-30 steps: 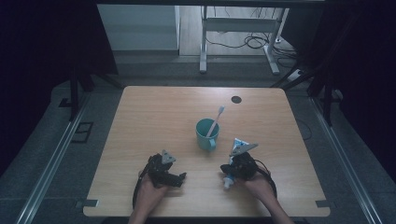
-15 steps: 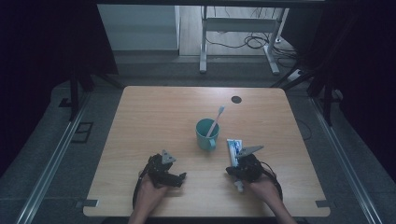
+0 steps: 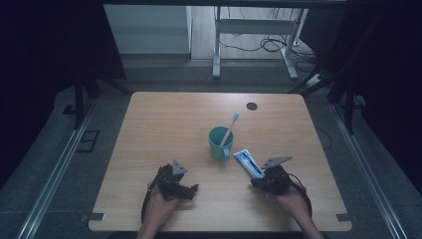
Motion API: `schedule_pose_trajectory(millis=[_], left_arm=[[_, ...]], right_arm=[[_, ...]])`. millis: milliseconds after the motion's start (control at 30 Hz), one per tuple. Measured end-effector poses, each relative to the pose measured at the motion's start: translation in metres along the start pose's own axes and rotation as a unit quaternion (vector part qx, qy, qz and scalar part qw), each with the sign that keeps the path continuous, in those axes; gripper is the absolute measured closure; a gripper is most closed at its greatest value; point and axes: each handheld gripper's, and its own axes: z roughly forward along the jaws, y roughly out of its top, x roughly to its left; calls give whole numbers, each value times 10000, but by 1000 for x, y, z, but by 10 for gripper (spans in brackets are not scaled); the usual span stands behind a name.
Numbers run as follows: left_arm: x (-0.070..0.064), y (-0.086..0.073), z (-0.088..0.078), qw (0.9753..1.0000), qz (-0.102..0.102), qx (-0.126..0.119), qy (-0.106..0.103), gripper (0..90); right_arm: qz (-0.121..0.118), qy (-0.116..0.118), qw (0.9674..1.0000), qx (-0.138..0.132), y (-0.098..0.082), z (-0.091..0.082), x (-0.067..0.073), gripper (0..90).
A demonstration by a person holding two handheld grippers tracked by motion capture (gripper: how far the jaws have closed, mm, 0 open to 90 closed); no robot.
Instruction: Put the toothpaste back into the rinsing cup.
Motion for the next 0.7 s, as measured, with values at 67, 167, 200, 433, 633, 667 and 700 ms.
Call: schedule_pose_trajectory(millis=[67, 167, 200, 433, 633, 667, 700], left_arm=[[0, 0, 0, 10000, 12, 0, 1, 5], [0, 0, 0, 10000, 15, 1, 2, 5], [0, 0, 0, 10000, 15, 2, 2, 5], [0, 0, 0, 10000, 16, 2, 1, 5], [0, 0, 0, 10000, 16, 5, 2, 6], [0, 0, 0, 10000, 16, 3, 3, 7], [0, 0, 0, 10000, 17, 4, 3, 7]], right_arm=[[-18, -37, 10000, 16, -2, -3, -2, 871], [-43, -69, 10000, 47, -4, -6, -6, 871], [-35, -67, 10000, 55, -5, -7, -7, 871], [-117, -104, 9999, 52, -2, -11, -4, 792], [-40, -114, 9999, 22, 6, -24, -6, 667], [-33, -144, 9999, 25, 7, -26, -7, 646], [-31, -175, 9998, 24, 8, -29, -8, 628]])
